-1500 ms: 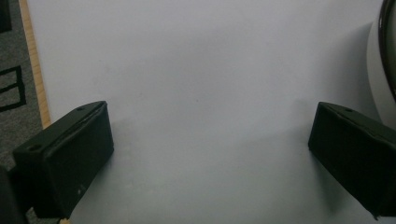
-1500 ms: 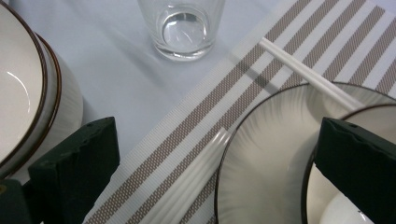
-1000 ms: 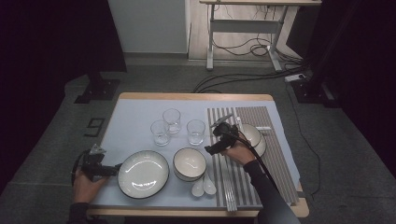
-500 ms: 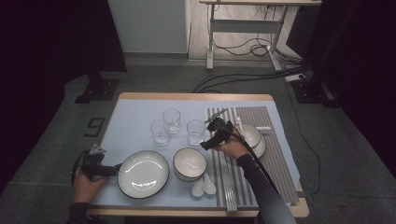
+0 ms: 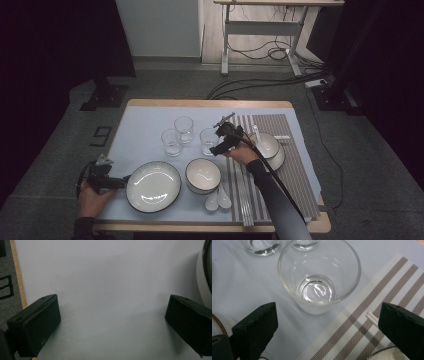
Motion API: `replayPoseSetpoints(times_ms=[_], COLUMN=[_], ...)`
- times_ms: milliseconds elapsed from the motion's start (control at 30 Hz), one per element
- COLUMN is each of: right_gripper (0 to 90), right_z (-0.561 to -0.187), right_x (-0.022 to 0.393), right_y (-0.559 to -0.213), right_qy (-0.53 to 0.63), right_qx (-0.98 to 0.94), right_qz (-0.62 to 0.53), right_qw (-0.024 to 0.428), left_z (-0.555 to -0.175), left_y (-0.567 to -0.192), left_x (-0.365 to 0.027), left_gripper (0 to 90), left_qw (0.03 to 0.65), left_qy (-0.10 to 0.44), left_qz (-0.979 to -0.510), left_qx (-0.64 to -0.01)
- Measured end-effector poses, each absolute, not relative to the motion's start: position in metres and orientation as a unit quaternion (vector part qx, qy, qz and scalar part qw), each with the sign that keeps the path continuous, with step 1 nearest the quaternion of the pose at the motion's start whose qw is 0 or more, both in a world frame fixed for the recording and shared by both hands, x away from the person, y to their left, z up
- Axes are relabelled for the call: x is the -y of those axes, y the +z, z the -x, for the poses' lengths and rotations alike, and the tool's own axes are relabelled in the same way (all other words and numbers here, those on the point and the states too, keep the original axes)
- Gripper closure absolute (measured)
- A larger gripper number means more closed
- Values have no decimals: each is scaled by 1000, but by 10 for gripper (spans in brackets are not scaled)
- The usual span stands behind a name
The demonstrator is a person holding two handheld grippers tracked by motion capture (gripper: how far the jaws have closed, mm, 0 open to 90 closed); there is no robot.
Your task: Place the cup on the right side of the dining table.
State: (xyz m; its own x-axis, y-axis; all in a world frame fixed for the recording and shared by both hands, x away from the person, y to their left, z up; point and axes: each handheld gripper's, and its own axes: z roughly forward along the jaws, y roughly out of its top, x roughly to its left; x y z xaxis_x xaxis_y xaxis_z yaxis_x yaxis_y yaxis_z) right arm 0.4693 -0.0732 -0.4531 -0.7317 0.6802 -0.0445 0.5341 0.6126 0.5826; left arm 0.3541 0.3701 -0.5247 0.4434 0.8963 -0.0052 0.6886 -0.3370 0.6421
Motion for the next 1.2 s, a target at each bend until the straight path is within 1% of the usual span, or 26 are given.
replayPoseSetpoints(times_ms=[333, 867, 967, 1033, 1200], right_gripper=[53, 122, 142, 170, 177], right_z=[-479, -492, -493, -494, -493], right_x=[61, 44, 39, 38, 37], right_y=[-457, -470, -469, -468, -466], right_qy=[278, 287, 286, 286, 278], right_qx=[-889, -886, -887, -885, -885], right_qz=[-341, -344, -341, -343, -350], right_qw=[129, 118, 124, 130, 131], left_z=[-354, -354, -354, -354, -354], left_y=[-525, -525, -525, -525, -525], left_x=[-370, -370, -370, -370, -370], left_gripper=[0, 0, 0, 0, 0], left_qw=[291, 292, 291, 291, 291], left_qy=[178, 178, 178, 178, 178], left_qz=[-798, -798, -798, -798, -798], left_qx=[-496, -497, -497, -497, -497])
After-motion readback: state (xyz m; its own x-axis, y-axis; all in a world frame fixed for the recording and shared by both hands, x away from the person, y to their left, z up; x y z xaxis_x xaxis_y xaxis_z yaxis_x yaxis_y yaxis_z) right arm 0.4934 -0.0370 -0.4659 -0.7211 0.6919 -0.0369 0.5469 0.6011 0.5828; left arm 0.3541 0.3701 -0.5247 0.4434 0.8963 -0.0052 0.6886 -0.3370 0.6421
